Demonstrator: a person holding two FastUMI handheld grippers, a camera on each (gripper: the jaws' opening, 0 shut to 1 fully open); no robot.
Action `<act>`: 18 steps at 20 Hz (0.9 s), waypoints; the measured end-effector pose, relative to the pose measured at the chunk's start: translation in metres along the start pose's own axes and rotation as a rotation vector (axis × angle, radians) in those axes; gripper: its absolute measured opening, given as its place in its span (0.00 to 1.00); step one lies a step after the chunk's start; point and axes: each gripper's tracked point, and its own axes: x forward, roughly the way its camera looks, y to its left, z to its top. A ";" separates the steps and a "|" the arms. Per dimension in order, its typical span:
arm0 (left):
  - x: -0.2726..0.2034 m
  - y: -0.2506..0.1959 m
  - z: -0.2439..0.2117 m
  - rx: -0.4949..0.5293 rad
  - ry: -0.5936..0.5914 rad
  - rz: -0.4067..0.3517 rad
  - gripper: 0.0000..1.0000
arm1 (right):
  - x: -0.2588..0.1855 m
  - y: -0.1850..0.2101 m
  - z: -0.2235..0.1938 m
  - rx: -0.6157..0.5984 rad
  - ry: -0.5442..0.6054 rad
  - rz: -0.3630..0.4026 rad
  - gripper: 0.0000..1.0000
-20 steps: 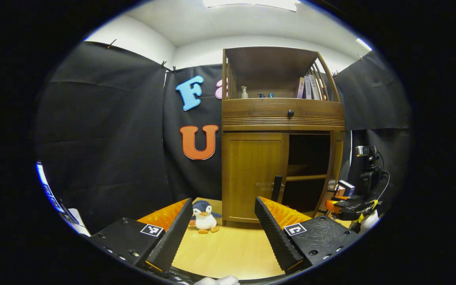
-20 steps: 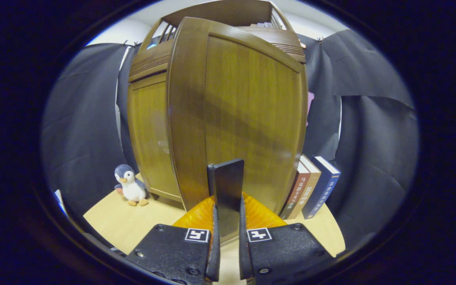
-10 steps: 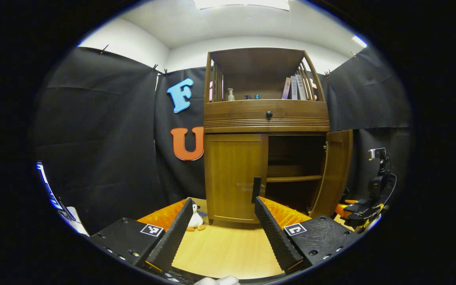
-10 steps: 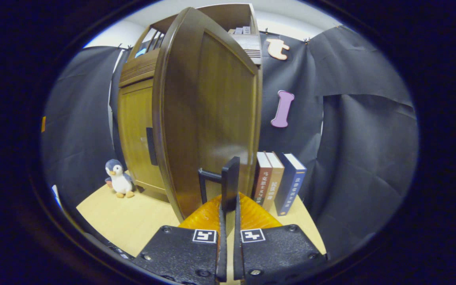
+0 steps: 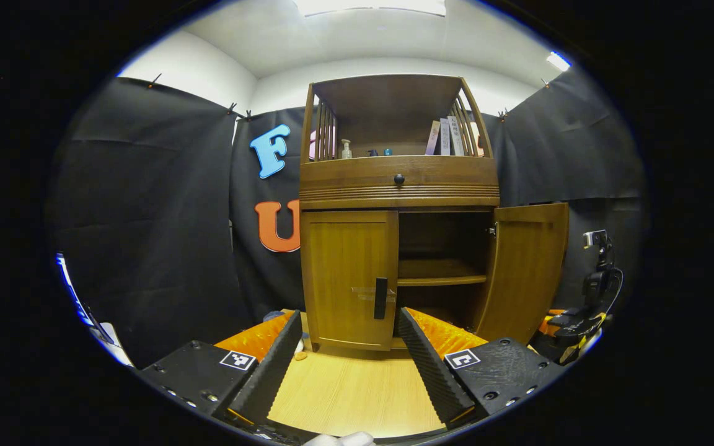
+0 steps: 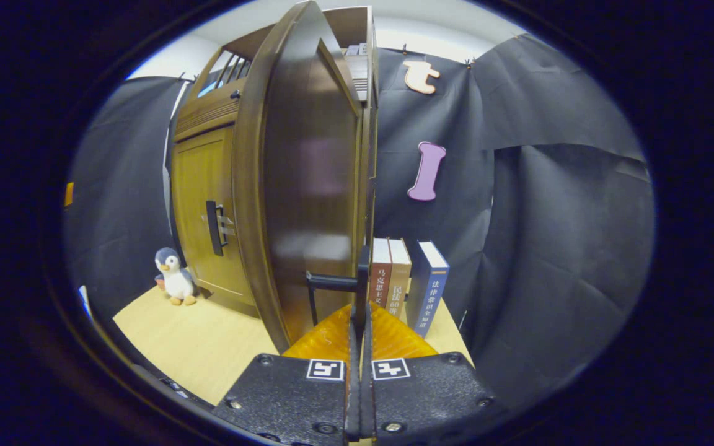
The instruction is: Open the right door of the double-door shoe cabinet with the right hand, and open the left door with the left hand.
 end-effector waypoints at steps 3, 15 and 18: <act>0.003 -0.003 0.000 0.007 -0.001 -0.004 0.95 | 0.000 -0.009 0.002 0.003 -0.004 0.018 0.04; 0.022 -0.008 -0.005 -0.013 0.002 -0.052 0.95 | 0.000 -0.030 0.006 -0.038 0.009 0.177 0.04; 0.024 -0.005 -0.003 -0.012 -0.003 -0.065 0.95 | -0.004 -0.033 0.006 -0.036 0.015 0.147 0.06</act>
